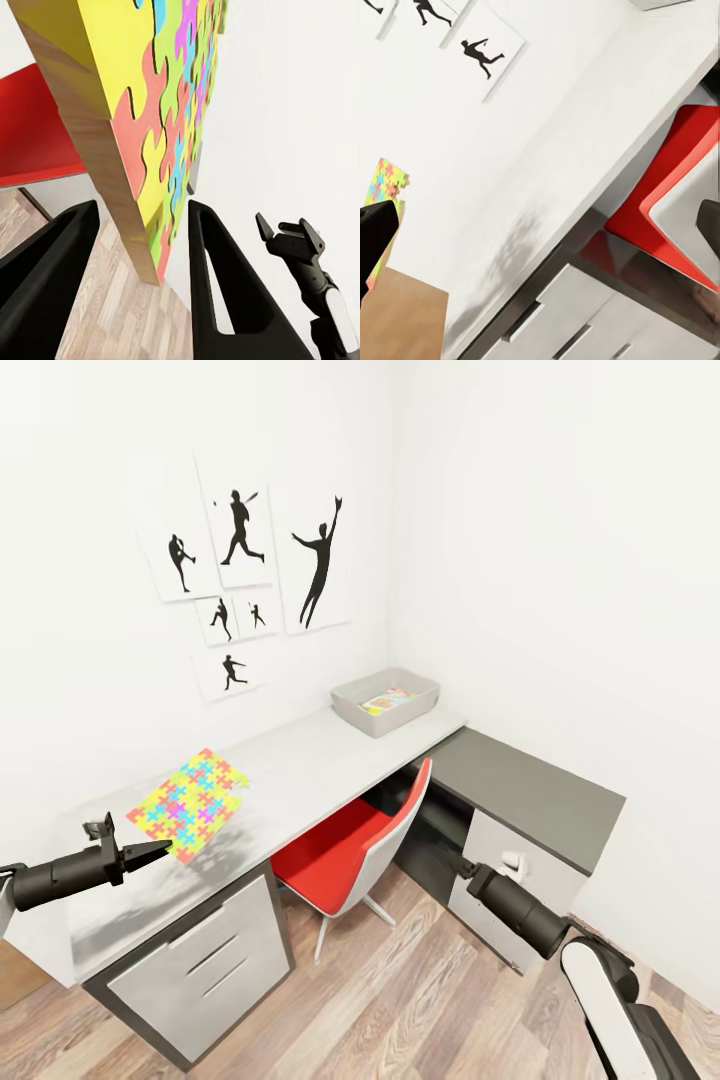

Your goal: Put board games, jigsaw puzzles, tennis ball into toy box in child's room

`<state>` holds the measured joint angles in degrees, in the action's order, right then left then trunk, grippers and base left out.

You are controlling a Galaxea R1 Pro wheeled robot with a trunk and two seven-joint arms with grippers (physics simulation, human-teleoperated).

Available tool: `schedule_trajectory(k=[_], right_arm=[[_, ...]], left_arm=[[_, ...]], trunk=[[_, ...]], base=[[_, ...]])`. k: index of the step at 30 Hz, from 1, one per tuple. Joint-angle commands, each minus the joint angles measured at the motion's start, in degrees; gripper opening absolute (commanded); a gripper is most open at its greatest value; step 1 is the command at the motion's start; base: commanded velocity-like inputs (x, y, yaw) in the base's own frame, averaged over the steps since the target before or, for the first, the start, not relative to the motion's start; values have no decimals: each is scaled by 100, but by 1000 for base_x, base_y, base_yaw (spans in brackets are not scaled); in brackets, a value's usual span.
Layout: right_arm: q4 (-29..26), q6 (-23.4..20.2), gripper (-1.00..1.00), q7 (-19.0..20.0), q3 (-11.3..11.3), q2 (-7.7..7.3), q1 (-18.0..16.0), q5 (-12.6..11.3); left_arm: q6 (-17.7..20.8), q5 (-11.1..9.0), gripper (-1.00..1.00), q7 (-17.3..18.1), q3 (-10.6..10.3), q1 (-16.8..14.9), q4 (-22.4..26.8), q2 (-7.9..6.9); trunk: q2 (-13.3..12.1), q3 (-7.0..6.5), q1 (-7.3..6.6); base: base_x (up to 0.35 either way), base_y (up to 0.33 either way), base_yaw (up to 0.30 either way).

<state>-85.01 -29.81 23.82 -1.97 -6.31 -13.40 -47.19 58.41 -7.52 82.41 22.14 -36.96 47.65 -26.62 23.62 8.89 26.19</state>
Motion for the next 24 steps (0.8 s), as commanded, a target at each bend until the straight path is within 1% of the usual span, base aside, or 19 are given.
schedule_trajectory(k=[1, 2, 4, 9, 16, 24], right_arm=[[-9, -46, 100, 5, -39, 0, -5, -38], [-21, -56, 100, 6, -59, -1, -5, -37], [-42, -76, 100, 8, -74, 6, -5, -22], [-22, -64, 100, 62, -88, -32, -5, -26], [-33, -46, 100, 92, -85, -53, -5, -35], [-52, -43, 100, 103, -80, -54, -3, 6]], left_arm=[[57, -4, -100, 13, 1, -5, 1, -1], [57, -4, -100, 13, 1, -5, 2, -1], [57, -2, -100, 12, -1, -5, 1, -1], [55, 4, -100, 12, -2, -5, 1, -8], [50, 5, -100, 14, -6, -5, 5, -8], [48, -3, -100, 27, -8, -5, 33, -13]], trunk=[[-30, -7, -19], [-70, -25, -41], [-70, -24, -41], [-70, -28, -41], [-70, -74, -41], [-70, -141, -41]], base=[[0, 0, 0], [0, 0, 0], [0, 0, -60], [0, 0, -217], [0, 0, -210], [0, 0, -120]])
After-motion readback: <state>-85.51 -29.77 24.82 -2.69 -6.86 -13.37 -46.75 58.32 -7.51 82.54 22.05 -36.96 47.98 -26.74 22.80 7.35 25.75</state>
